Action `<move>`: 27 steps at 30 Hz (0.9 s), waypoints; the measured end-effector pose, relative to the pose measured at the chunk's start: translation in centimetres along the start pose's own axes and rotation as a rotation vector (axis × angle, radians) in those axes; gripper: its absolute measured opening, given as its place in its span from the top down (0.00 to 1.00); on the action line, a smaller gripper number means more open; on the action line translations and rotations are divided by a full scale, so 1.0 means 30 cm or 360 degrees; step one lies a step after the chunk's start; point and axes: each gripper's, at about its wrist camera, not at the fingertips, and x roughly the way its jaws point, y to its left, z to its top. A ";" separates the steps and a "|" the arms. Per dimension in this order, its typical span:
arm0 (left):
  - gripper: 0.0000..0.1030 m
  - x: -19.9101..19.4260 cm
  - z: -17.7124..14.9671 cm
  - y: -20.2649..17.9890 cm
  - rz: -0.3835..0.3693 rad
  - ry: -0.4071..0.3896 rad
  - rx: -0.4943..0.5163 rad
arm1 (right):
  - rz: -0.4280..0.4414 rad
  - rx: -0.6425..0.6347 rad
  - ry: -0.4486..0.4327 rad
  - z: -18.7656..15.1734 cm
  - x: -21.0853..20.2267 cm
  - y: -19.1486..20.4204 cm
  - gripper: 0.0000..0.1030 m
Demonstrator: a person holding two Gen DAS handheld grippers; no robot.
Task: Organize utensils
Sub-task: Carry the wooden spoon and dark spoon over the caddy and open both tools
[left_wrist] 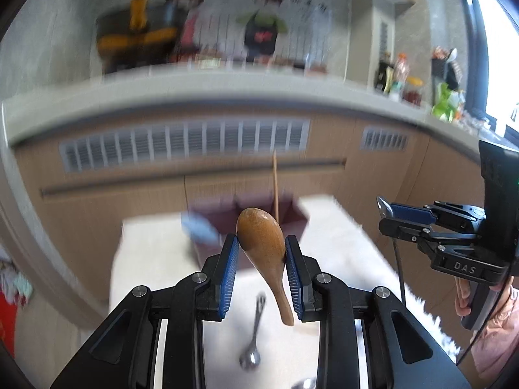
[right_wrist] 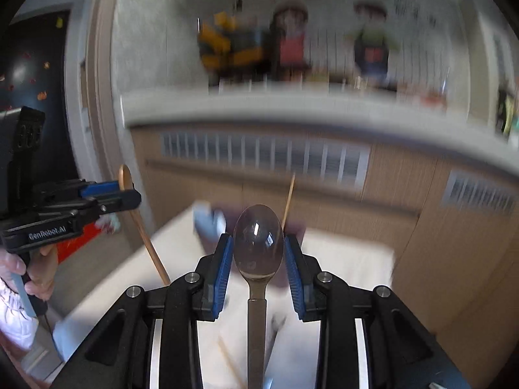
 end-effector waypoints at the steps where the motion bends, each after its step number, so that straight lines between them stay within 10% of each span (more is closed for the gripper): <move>1: 0.71 -0.017 0.042 -0.006 0.0005 -0.0051 0.0023 | -0.0020 -0.0010 -0.0077 0.050 -0.022 0.001 0.72; 10: 0.71 -0.044 0.323 0.000 0.0138 -0.0416 0.0114 | -0.0155 0.0031 -0.0424 0.285 0.020 -0.026 0.71; 27: 0.71 0.416 0.194 0.192 0.0087 -0.0103 -0.0062 | -0.0164 0.0159 -0.0137 0.130 0.522 -0.086 0.71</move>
